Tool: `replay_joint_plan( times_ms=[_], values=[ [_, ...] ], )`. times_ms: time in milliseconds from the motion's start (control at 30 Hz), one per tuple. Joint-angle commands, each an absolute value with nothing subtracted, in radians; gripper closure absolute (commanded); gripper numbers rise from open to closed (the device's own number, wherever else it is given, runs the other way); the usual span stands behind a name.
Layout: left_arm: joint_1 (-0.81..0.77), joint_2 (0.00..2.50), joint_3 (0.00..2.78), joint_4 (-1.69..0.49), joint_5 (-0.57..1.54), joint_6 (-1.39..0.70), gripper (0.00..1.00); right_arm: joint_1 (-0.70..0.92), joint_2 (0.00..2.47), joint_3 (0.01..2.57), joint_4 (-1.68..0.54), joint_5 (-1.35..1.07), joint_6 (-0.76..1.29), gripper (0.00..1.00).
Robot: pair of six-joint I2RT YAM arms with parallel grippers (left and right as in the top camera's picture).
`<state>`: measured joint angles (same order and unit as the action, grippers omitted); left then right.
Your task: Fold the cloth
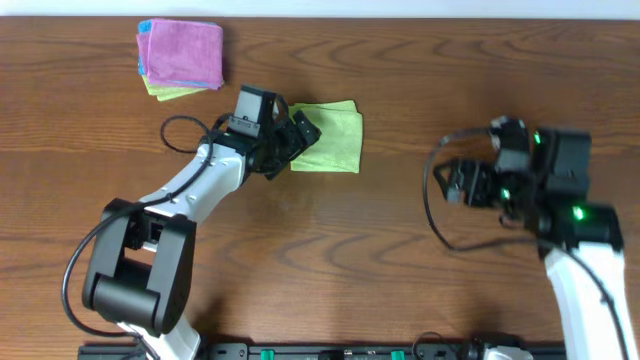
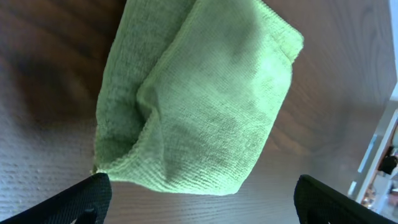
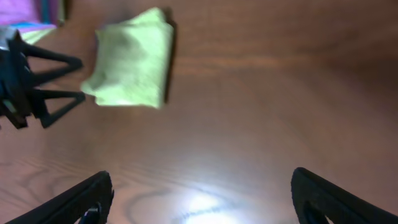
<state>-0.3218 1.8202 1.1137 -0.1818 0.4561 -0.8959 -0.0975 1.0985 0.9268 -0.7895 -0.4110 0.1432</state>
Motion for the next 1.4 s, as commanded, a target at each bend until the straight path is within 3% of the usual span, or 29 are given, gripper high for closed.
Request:
replay_joint_plan(
  times_ms=[0,400,700,933,967,1100,1200,1300,1367],
  values=[
    [-0.316,1.833,1.13,-0.212,0.476,-0.951,0.05,-0.152,1.005,0.852,-0.802,-0.435,0.115,0.06],
    [-0.315,1.832,1.109,-0.33,0.461,-1.018,0.04,-0.223,0.928,0.805,-0.871,-0.435,0.114,0.01],
    [-0.327,1.833,0.931,-0.017,0.476,-1.199,0.04,-0.223,0.928,0.805,-0.872,-0.415,0.115,0.01],
    [-0.35,1.84,0.902,0.049,0.437,-1.221,0.0,-0.223,0.928,0.805,-0.872,-0.415,0.115,0.01],
    [-0.358,1.846,0.902,0.06,0.43,-1.221,0.06,-0.223,0.928,0.805,-0.872,-0.415,0.115,0.01],
    [-0.386,1.888,0.902,0.114,0.404,-1.241,0.13,-0.223,0.928,0.805,-0.872,-0.415,0.115,0.01],
    [-0.393,1.93,0.902,0.154,0.397,-1.254,0.27,-0.223,0.928,0.805,-0.872,-0.415,0.115,0.01],
    [-0.393,1.969,0.902,0.192,0.391,-1.253,0.48,-0.223,0.928,0.805,-0.872,-0.415,0.115,0.01],
    [-0.392,1.987,0.902,0.223,0.374,-1.231,0.69,-0.223,0.928,0.805,-0.872,-0.415,0.115,0.01]
  ],
)
